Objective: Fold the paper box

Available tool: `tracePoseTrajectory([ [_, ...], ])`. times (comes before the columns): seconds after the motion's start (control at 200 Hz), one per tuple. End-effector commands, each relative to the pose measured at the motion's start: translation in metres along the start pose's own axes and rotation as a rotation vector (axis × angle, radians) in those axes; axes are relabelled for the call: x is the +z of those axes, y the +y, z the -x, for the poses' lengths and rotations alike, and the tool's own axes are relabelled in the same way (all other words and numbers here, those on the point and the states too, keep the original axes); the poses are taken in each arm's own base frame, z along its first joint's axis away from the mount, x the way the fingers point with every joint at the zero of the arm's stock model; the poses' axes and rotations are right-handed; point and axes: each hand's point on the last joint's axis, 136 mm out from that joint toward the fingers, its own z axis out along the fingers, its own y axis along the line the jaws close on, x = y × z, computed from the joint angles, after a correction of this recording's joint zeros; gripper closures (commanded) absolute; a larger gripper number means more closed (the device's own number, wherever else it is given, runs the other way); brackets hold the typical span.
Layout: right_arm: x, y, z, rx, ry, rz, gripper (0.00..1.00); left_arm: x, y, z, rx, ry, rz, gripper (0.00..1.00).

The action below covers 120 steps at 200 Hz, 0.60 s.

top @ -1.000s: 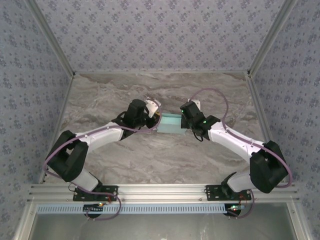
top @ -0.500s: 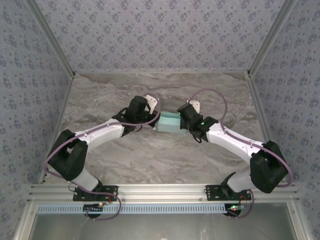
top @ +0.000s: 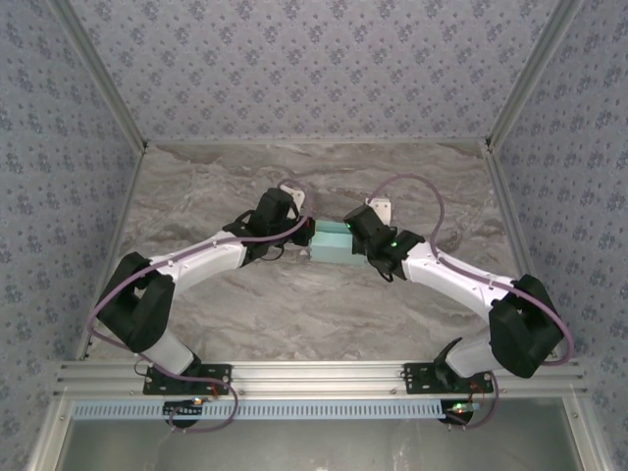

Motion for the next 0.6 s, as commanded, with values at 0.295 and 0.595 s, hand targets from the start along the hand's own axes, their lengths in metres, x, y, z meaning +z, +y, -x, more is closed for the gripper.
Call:
tracePoseTrajectory([
  [0.295,0.001,0.007,-0.005,0.025,0.020,0.000,0.99,-0.001,-0.023,0.007,-0.135,-0.059,-0.073,0.99],
  [0.595,0.002,0.007,-0.010,0.026,0.025,-0.005,0.99,0.006,-0.018,-0.010,-0.177,-0.041,-0.031,0.99],
])
